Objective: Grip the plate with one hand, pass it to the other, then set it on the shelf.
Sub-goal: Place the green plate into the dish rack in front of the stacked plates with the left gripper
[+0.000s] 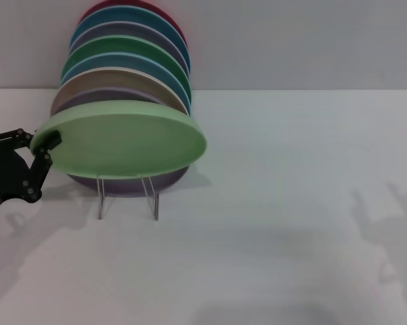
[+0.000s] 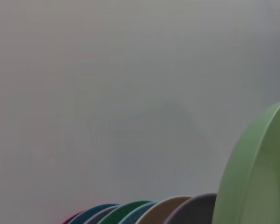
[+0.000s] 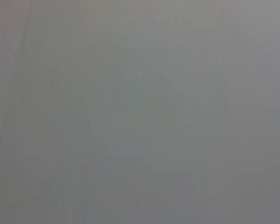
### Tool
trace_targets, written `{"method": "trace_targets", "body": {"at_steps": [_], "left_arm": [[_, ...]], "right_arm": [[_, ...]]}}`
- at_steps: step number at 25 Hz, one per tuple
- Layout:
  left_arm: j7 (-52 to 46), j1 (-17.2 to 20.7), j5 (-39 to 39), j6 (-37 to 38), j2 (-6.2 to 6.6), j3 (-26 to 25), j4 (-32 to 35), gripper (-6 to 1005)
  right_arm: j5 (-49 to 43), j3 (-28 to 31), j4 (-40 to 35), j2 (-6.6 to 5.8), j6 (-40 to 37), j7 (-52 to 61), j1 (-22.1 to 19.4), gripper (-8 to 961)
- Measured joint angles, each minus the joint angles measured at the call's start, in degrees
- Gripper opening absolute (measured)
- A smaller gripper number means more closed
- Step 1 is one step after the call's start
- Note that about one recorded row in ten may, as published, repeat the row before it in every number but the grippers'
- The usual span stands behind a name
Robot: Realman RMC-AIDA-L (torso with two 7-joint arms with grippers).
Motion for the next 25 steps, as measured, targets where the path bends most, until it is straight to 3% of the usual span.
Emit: {"method": "trace_targets", "body": {"at_steps": [9,13,16,25], "left_arm": [[0.3,-0.1,0.0,-0.1,-0.27,0.3,0.8,139],[2.2,-0.2,0.0,-0.2,-0.57,2.9,1.1,140],[2.5,-0.6,0.0,-0.8,-1.84,2.7,2.8,142],[3.8,-0.1,-0.2,-0.5,-3.26,0.4,3.3,145]], "right_arm": [[0.0,-0.6,0.0,0.0,0.0,0.0,-0.1,677],[0.0,-0.6,0.0,-0.01,0.0,0.0,0.1,678],[0.0,-0.6,0.0,-0.09,-0.1,0.0,0.3,678],[-0.2,-0.6,0.1,-0.18,0.5,0.0,0.6,676]]}}
